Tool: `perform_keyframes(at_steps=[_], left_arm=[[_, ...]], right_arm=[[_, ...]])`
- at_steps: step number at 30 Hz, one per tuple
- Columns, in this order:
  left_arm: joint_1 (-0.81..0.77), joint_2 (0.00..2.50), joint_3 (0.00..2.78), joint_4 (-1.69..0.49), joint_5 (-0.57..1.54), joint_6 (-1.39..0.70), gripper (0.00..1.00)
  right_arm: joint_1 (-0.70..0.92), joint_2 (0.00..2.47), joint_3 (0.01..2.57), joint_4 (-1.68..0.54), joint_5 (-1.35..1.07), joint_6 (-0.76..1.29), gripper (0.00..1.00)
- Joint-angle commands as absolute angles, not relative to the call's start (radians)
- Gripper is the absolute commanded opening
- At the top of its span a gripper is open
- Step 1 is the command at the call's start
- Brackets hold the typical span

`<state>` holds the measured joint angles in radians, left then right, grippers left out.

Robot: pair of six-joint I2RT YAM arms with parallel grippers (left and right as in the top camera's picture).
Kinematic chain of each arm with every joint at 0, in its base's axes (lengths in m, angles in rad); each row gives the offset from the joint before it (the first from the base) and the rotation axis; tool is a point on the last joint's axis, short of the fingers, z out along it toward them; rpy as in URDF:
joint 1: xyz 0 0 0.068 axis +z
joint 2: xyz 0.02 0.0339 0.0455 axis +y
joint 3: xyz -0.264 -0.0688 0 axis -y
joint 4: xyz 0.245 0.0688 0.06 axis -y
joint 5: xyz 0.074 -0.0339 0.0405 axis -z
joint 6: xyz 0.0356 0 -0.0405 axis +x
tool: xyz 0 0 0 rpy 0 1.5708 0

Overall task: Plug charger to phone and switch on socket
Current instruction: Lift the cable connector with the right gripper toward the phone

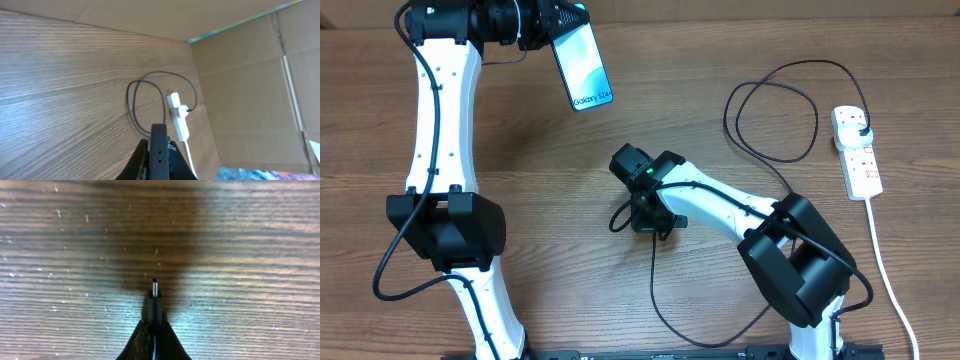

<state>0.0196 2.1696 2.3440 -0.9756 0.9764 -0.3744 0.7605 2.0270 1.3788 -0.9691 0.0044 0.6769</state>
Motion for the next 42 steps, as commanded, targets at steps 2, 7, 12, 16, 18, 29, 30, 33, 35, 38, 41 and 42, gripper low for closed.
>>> perform_keyframes(at_steps=[2,7,12,16,18,29,30,33,35,38,41,42], left_arm=[[0.041,2.155,2.358,-0.968,1.059,-0.424,0.04],[0.054,2.155,2.358,-0.950,1.233,-0.423,0.04],[0.054,2.155,2.358,-0.907,1.316,-0.421,0.04],[0.055,2.155,2.358,-0.900,1.329,-0.407,0.04],[0.056,2.155,2.358,-0.899,1.329,-0.407,0.04],[0.067,2.155,2.358,-0.802,1.395,-0.427,0.04],[0.067,2.155,2.358,-0.799,1.395,-0.426,0.04],[0.066,2.155,2.358,-0.774,1.395,-0.426,0.04],[0.064,2.155,2.358,-0.742,1.395,-0.427,0.04],[0.063,2.155,2.358,-0.692,1.385,-0.427,0.04],[0.063,2.155,2.358,-0.690,1.330,-0.426,0.04],[0.063,2.155,2.358,-0.690,1.326,-0.422,0.04]], right_arm=[[0.717,2.037,1.409,-0.967,-0.004,0.673,0.04],[0.662,2.037,1.409,-0.918,-0.007,0.673,0.04],[0.574,2.037,1.409,-0.810,-0.223,0.542,0.04],[0.487,2.037,1.409,-0.695,-0.525,0.445,0.04],[0.441,2.037,1.409,-0.627,-0.704,0.398,0.04],[0.307,2.037,1.409,-0.290,-1.283,0.331,0.04],[0.307,2.037,1.409,-0.257,-1.309,0.331,0.04],[0.311,2.037,1.409,-0.146,-1.380,0.331,0.04],[0.318,2.037,1.409,-0.080,-1.410,0.332,0.04],[0.326,2.037,1.409,0.021,-1.444,0.331,0.04],[0.335,2.037,1.409,0.156,-1.486,0.332,0.04],[0.339,2.037,1.409,0.194,-1.494,0.332,0.04]])
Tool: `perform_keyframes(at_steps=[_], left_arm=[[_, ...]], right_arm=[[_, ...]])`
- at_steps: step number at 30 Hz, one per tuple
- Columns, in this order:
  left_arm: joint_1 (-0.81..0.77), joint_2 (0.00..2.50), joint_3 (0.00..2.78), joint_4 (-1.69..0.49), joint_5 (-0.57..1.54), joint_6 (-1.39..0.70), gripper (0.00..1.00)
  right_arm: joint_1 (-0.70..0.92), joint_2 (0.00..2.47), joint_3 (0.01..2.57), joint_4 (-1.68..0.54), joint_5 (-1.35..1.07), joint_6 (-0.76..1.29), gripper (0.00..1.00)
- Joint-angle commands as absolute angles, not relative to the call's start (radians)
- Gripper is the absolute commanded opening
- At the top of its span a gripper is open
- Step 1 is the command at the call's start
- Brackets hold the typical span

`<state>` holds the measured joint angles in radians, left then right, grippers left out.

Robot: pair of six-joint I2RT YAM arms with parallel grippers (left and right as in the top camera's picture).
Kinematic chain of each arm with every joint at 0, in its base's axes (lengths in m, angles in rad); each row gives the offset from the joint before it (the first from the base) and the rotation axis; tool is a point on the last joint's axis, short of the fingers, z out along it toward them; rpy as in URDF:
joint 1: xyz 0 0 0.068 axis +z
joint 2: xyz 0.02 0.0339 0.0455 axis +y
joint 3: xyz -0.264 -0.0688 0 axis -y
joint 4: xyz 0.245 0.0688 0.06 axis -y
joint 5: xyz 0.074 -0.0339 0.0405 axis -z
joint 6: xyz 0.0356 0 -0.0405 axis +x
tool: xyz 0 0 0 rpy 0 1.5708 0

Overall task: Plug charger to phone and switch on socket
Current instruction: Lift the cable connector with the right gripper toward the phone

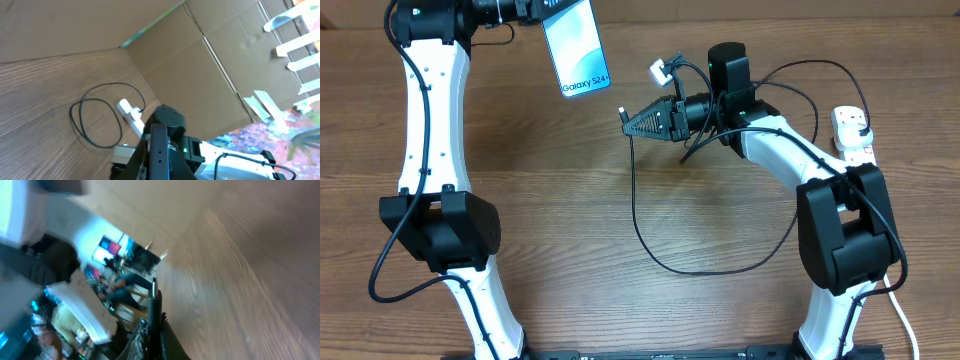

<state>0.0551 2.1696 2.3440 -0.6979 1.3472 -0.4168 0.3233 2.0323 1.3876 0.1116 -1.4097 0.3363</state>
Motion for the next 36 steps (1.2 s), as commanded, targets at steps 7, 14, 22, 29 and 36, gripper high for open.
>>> perform_keyframes(at_steps=[7,14,22,29,36], left_arm=[[0.039,2.155,2.358,-0.649,1.327,-0.419,0.04],[0.018,2.155,2.358,-0.645,1.297,-0.431,0.04],[0.010,2.155,2.358,-0.637,1.286,-0.432,0.04],[0.010,2.155,2.358,-0.627,1.280,-0.462,0.04],[0.010,2.155,2.358,-0.613,1.279,-0.487,0.04]], right_arm=[[0.370,2.037,1.409,0.261,-1.489,0.340,0.04],[0.369,2.037,1.409,0.315,-1.434,0.478,0.04],[0.369,2.037,1.409,0.567,-1.423,0.748,0.04],[0.369,2.037,1.409,0.643,-1.361,0.870,0.04],[0.371,2.037,1.409,0.672,-1.335,0.920,0.04]])
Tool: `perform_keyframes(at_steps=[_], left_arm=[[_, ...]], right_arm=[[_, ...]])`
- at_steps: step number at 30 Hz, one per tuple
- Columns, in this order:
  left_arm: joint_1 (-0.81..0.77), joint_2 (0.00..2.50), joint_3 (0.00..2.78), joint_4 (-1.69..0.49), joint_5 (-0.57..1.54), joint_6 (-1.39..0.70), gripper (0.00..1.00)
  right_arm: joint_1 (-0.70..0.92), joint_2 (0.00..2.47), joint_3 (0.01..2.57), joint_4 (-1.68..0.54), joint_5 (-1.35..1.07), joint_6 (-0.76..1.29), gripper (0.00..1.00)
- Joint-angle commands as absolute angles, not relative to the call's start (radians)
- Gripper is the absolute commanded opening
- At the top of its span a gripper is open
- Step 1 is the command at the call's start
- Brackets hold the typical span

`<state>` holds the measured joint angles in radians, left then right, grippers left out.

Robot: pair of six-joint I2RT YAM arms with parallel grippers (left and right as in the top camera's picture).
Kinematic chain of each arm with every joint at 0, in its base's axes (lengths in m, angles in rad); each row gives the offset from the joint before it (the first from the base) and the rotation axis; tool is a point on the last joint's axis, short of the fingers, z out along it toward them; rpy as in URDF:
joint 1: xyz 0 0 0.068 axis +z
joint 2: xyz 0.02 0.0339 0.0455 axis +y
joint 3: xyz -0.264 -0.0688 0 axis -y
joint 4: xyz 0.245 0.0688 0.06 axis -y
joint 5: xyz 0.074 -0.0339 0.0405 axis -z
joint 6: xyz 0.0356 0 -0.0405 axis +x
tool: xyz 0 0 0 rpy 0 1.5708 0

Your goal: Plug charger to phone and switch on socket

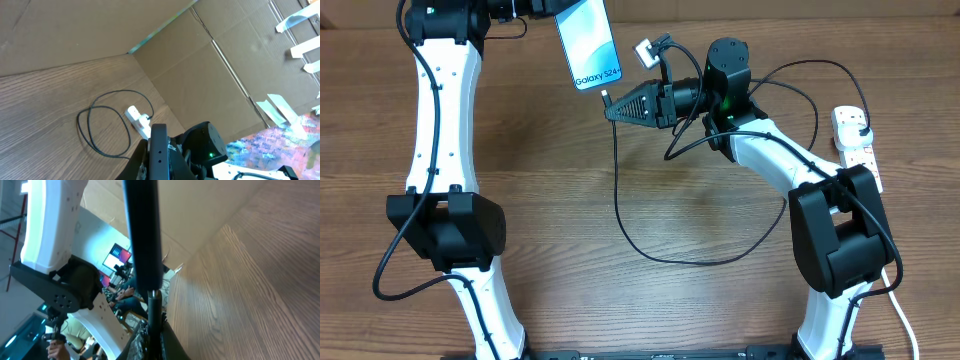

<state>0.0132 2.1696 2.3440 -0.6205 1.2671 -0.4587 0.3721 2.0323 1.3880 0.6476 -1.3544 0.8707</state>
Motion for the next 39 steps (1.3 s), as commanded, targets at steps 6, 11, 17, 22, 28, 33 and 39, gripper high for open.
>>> perform_keyframes(at_steps=[6,11,17,22,28,33,39], left_arm=[[0.010,2.155,2.358,-0.616,1.279,-0.487,0.04],[0.002,2.155,2.358,-0.616,1.279,-0.487,0.04],[-0.010,2.155,2.358,-0.616,1.273,-0.486,0.04],[-0.010,2.155,2.358,-0.624,1.267,-0.471,0.04],[-0.010,2.155,2.358,-0.624,1.267,-0.471,0.04],[0.001,2.155,2.358,-0.624,1.267,-0.471,0.04],[0.007,2.155,2.358,-0.624,1.268,-0.472,0.04]], right_arm=[[0.371,2.037,1.409,0.715,-1.335,0.947,0.04],[0.371,2.037,1.409,0.714,-1.324,0.947,0.04],[0.371,2.037,1.409,0.714,-1.325,0.947,0.04],[0.371,2.037,1.409,0.714,-1.325,0.947,0.04],[0.371,2.037,1.409,0.714,-1.325,0.947,0.04],[0.371,2.037,1.409,0.714,-1.333,0.947,0.04],[0.371,2.037,1.409,0.714,-1.333,0.941,0.04]])
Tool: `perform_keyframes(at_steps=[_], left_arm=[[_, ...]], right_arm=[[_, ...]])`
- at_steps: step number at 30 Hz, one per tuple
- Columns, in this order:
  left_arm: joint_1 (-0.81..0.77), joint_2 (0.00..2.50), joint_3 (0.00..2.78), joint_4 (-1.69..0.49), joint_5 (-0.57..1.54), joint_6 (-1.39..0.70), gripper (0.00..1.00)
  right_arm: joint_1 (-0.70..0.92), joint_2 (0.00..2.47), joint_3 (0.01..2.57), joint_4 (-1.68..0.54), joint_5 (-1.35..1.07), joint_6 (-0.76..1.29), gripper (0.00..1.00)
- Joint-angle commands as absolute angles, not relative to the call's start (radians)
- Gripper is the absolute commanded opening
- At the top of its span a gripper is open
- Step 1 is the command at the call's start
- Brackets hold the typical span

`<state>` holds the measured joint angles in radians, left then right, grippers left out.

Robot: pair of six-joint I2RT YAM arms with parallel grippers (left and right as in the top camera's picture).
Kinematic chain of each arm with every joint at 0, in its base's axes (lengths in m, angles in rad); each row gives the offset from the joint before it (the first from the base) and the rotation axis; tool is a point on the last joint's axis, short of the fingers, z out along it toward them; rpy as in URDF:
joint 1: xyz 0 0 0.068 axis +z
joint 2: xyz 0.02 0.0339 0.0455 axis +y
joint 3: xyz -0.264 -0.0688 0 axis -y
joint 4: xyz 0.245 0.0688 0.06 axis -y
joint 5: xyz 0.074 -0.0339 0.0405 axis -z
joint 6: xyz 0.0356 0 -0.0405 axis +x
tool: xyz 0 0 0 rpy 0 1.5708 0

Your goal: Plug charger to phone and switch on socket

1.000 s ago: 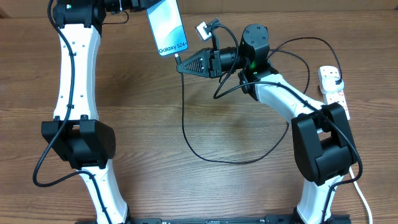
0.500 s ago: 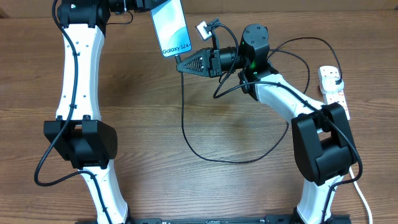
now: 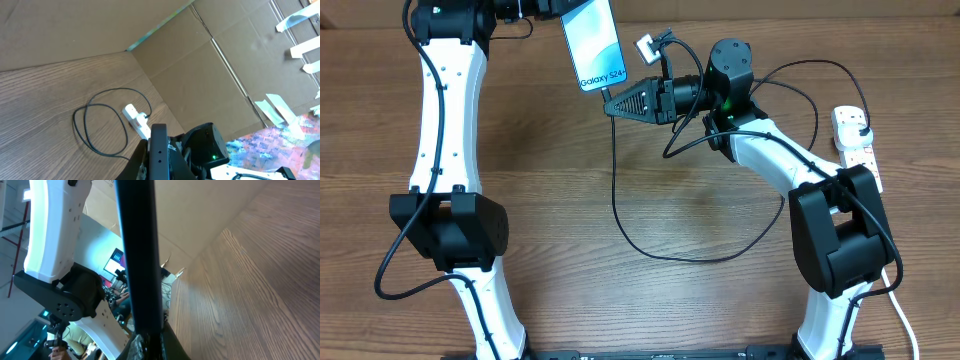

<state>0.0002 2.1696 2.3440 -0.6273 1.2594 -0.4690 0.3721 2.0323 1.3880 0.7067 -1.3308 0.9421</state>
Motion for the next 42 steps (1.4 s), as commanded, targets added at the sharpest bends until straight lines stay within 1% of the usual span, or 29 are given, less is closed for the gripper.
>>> perform_keyframes(at_steps=[1,17,42], left_arm=[[0.007,2.155,2.358,-0.624,1.268,-0.472,0.04],[0.007,2.155,2.358,-0.624,1.248,-0.499,0.04],[0.017,2.155,2.358,-0.616,1.301,-0.509,0.04]], right_arm=[[0.371,2.037,1.409,0.714,-1.333,0.938,0.04],[0.371,2.037,1.409,0.706,-1.336,0.859,0.04],[0.369,2.037,1.409,0.702,-1.350,0.845,0.04]])
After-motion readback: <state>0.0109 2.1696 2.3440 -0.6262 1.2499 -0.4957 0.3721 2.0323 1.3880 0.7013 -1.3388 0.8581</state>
